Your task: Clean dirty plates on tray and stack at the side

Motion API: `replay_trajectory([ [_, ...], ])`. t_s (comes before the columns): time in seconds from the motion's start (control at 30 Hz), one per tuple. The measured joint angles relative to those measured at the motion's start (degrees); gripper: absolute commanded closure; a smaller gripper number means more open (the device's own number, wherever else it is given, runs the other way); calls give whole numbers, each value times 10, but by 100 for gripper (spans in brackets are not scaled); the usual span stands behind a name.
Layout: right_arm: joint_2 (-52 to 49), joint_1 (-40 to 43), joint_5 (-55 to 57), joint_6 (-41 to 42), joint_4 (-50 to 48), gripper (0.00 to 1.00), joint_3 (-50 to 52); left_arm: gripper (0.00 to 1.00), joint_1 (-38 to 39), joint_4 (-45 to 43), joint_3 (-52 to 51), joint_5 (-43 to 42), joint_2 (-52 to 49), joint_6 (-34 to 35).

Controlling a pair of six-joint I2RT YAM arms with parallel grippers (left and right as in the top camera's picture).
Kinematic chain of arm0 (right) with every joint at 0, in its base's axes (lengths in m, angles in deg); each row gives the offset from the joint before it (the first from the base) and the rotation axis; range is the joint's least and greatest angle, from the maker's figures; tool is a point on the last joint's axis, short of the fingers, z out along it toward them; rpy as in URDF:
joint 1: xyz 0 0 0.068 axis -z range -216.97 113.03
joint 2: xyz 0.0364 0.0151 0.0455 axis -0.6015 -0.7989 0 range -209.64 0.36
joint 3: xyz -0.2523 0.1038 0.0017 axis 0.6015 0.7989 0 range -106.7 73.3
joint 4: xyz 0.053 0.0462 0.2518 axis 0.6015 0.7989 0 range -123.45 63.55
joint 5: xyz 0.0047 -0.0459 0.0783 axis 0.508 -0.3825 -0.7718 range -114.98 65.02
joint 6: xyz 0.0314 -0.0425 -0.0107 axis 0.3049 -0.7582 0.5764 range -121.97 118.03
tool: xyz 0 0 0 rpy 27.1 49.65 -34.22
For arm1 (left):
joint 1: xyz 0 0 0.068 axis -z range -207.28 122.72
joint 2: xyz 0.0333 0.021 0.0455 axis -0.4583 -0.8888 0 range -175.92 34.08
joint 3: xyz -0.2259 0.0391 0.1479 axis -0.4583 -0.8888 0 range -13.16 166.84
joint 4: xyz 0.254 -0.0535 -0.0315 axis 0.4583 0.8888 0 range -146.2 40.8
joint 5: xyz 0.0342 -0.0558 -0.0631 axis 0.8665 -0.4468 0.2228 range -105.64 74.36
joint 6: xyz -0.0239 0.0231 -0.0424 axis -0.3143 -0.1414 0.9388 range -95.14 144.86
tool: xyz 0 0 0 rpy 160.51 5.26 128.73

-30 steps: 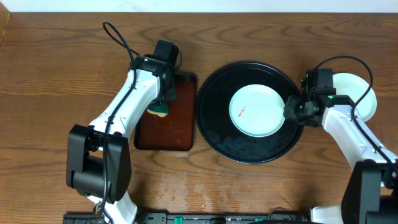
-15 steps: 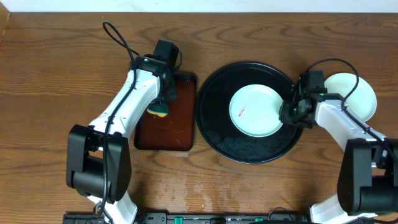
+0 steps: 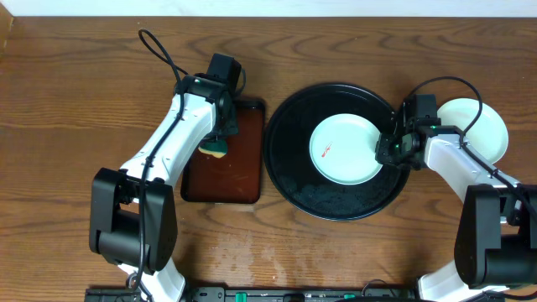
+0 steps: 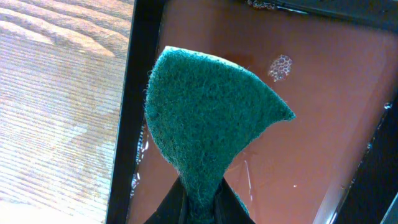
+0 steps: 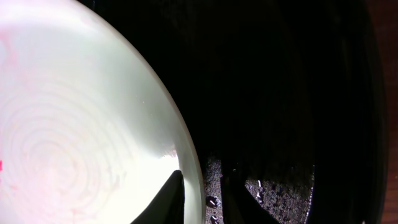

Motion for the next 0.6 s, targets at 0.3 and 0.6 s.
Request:
replay_trajectory([
  [0.3,2,0,0,-2,0,86,0,92,0,0,0,0,0,0],
  [0.6,8,0,0,-14,0,91,0,92,0,0,0,0,-5,0],
])
